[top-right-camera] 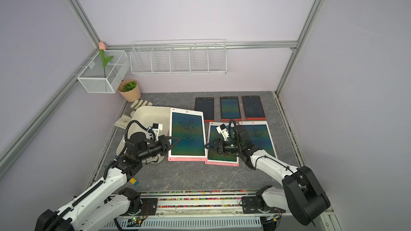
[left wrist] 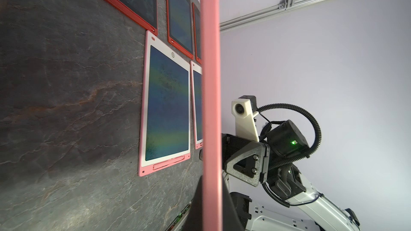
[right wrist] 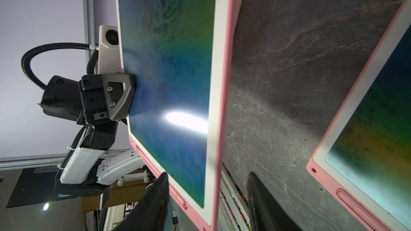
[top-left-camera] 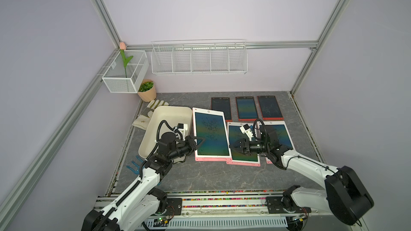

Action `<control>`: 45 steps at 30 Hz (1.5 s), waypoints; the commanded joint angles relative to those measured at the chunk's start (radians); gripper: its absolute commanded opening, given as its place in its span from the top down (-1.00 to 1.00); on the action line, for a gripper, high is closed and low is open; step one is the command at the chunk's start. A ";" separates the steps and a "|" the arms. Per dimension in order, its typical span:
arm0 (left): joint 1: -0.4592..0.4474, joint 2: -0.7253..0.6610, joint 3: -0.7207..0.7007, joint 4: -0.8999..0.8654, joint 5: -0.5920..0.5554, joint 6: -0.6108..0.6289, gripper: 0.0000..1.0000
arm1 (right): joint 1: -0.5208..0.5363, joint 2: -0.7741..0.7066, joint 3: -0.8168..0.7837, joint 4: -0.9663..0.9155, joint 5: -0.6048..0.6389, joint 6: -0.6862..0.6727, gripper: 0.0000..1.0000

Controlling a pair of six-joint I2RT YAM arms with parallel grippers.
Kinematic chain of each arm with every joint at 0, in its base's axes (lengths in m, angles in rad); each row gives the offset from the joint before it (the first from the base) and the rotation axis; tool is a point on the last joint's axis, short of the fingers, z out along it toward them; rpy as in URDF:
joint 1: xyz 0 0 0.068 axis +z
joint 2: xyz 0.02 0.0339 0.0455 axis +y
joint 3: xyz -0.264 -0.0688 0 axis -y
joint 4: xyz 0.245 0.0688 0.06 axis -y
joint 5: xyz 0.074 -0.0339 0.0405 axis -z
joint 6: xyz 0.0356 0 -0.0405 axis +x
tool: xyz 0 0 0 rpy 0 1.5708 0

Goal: Take out the writing tablet from the storage box
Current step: Place the writing tablet at the center of the board.

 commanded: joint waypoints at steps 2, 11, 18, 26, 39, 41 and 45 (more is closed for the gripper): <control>-0.012 0.005 -0.002 0.122 0.032 -0.042 1.00 | -0.002 0.035 0.023 0.020 -0.031 0.009 -0.14; -0.017 0.036 -0.014 0.128 0.028 -0.025 0.99 | 0.012 0.056 0.043 0.108 -0.052 0.058 -0.04; -0.024 0.110 -0.025 0.205 0.045 -0.029 0.97 | 0.036 0.070 0.055 0.182 -0.065 0.102 0.20; -0.025 0.197 -0.031 0.249 0.063 -0.005 0.72 | 0.039 0.047 0.060 0.210 -0.061 0.126 0.32; -0.025 0.321 -0.019 0.252 0.065 0.091 0.43 | 0.029 0.007 0.067 0.199 -0.075 0.145 0.67; -0.023 0.342 -0.006 0.230 0.064 0.117 0.43 | 0.026 0.002 0.067 0.194 -0.075 0.147 0.74; -0.019 0.396 0.013 0.250 0.090 0.126 0.37 | 0.020 -0.018 0.071 0.169 -0.060 0.139 0.81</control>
